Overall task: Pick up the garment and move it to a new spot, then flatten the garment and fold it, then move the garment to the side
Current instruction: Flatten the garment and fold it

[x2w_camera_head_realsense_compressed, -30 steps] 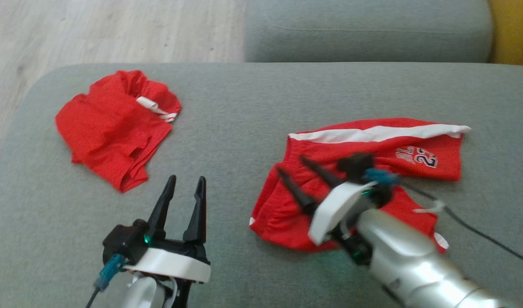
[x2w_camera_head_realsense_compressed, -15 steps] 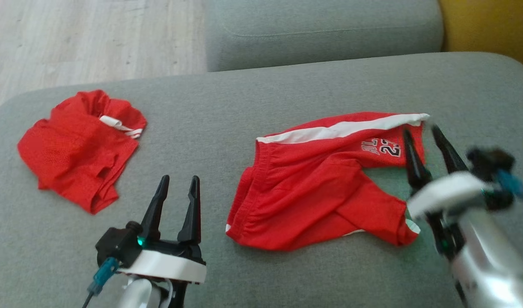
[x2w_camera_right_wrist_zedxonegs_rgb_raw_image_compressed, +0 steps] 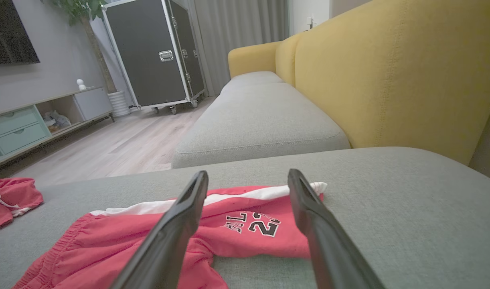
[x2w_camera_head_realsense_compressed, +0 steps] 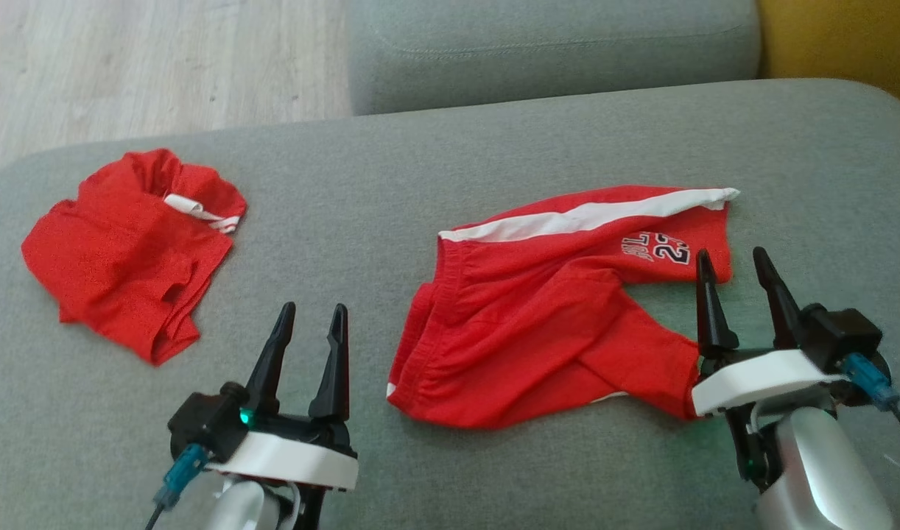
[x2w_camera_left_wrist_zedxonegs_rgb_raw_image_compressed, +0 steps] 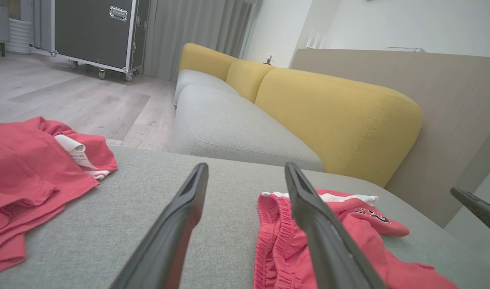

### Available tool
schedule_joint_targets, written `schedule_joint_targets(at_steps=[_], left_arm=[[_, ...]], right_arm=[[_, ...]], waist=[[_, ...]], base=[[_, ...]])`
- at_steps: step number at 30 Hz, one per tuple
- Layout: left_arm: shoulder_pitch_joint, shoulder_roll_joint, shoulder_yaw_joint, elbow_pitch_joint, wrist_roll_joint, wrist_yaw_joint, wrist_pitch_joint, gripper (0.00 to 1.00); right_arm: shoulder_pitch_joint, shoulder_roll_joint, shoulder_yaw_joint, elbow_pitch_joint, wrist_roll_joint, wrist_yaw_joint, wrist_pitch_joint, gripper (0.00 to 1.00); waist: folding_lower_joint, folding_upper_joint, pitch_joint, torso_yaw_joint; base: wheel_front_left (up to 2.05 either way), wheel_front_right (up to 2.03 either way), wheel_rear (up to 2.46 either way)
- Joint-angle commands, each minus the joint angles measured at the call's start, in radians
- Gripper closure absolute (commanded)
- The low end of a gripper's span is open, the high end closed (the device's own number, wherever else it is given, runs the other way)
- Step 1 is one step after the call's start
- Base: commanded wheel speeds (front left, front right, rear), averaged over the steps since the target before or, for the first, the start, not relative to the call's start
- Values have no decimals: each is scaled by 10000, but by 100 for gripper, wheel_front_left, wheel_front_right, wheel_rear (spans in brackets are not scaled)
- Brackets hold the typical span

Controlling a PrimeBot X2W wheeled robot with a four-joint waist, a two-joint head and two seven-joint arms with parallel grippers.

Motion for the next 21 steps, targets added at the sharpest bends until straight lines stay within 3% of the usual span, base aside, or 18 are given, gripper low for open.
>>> schedule_joint_targets(at_steps=[1,7,14,21], left_arm=[[-417,-1,275,-358,70,15,-95,0],[-628,-1,149,-319,83,15,-95,0],[-940,-1,-162,-183,-64,15,-95,0],[-1021,-1,-466,-46,-276,15,-95,0]], right_arm=[[-320,102,192,-470,-194,39,-121,0],[-1036,95,558,-368,-941,39,50,0],[-2522,-445,1861,990,-1606,39,1412,0],[-3553,-1016,3634,2722,-730,39,2148,0]], waist=[[0,0,107,125],[0,0,545,553],[0,0,921,1235],[0,0,983,1953]], base=[[0,0,0],[0,0,0],[0,0,0],[0,0,0]])
